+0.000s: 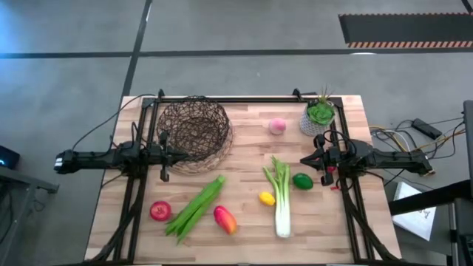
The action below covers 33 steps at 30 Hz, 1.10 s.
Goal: Build produce basket
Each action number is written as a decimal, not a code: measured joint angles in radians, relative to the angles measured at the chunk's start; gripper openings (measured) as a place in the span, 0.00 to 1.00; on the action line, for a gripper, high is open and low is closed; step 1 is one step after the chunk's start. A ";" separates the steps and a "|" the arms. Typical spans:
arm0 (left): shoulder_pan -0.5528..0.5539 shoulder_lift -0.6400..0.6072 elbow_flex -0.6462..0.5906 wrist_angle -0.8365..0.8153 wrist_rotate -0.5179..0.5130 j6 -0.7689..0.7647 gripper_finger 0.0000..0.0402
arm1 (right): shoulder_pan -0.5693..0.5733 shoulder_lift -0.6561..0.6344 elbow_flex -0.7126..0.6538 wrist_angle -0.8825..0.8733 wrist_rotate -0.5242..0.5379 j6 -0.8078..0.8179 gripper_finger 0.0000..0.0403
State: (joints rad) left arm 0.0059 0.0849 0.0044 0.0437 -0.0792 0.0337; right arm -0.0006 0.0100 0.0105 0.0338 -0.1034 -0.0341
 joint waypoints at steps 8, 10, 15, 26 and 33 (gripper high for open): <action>0.000 0.000 0.000 0.000 0.000 0.000 0.00 | 0.000 0.000 0.000 0.000 0.000 0.000 0.04; 0.000 0.000 0.000 0.000 0.000 0.000 0.00 | 0.000 0.000 0.000 0.000 0.000 -0.002 0.04; 0.000 0.000 0.000 0.000 -0.001 0.000 0.00 | 0.000 0.000 0.000 0.000 0.000 -0.002 0.04; 0.000 0.000 0.000 0.327 -0.033 -0.310 0.00 | 0.000 0.000 0.000 0.000 0.000 0.000 0.04; -0.003 0.019 0.001 0.574 0.040 -0.315 0.00 | 0.000 0.000 0.000 0.000 0.000 -0.001 0.04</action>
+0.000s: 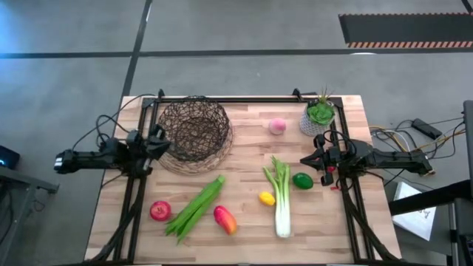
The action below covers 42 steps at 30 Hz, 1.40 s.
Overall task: Build produce basket
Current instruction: Put the green lettuce into the black mesh basket
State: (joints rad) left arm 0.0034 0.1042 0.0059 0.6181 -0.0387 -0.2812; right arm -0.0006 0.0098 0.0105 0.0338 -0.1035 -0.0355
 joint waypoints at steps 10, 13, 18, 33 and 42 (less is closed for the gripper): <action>-0.048 0.429 0.217 -0.014 -0.083 0.133 0.00 | 0.000 0.000 0.000 0.000 0.000 0.001 0.04; -0.077 0.609 0.359 -0.177 -0.165 0.130 0.00 | 0.000 0.000 0.000 0.000 0.000 0.001 0.04; -0.140 0.863 0.661 -0.673 -0.262 0.044 0.00 | 0.000 0.000 0.000 0.000 0.000 0.001 0.04; -0.238 1.452 1.083 -1.269 -0.004 -0.277 0.00 | 0.000 0.005 0.000 -0.001 0.001 -0.001 0.04; -0.247 1.535 1.177 -1.429 0.155 -0.498 0.08 | 0.000 0.006 0.000 -0.001 0.000 0.000 0.04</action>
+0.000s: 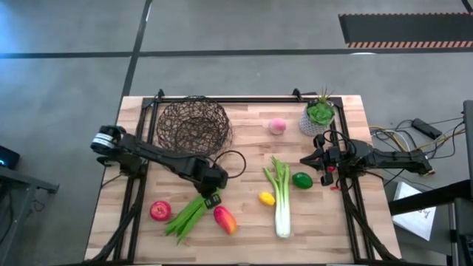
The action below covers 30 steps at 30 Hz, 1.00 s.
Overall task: Build produce basket
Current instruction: Put the green lettuce into the black mesh basket
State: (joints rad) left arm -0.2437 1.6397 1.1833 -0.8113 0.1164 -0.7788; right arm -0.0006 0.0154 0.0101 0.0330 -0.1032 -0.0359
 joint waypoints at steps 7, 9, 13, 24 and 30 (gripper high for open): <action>-0.035 -0.044 -0.025 -0.011 0.058 -0.160 0.38 | 0.000 0.000 0.000 0.000 0.000 0.002 0.04; -0.051 -0.053 -0.036 -0.014 0.046 -0.188 0.46 | 0.000 0.000 0.000 0.000 0.000 0.000 0.04; -0.077 -0.060 -0.068 -0.014 0.023 -0.282 0.60 | 0.000 0.000 0.000 0.000 0.000 0.000 0.04; -0.159 -0.057 -0.202 0.018 -0.176 -0.538 0.67 | 0.000 0.000 0.000 0.000 0.000 0.001 0.04; -0.188 -0.050 -0.238 0.160 -0.250 -0.551 0.64 | 0.000 0.000 0.000 0.000 0.000 0.001 0.04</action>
State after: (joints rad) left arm -0.4315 1.5899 0.9452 -0.6509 -0.1332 -1.3300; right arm -0.0006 0.0154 0.0105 0.0334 -0.1036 -0.0346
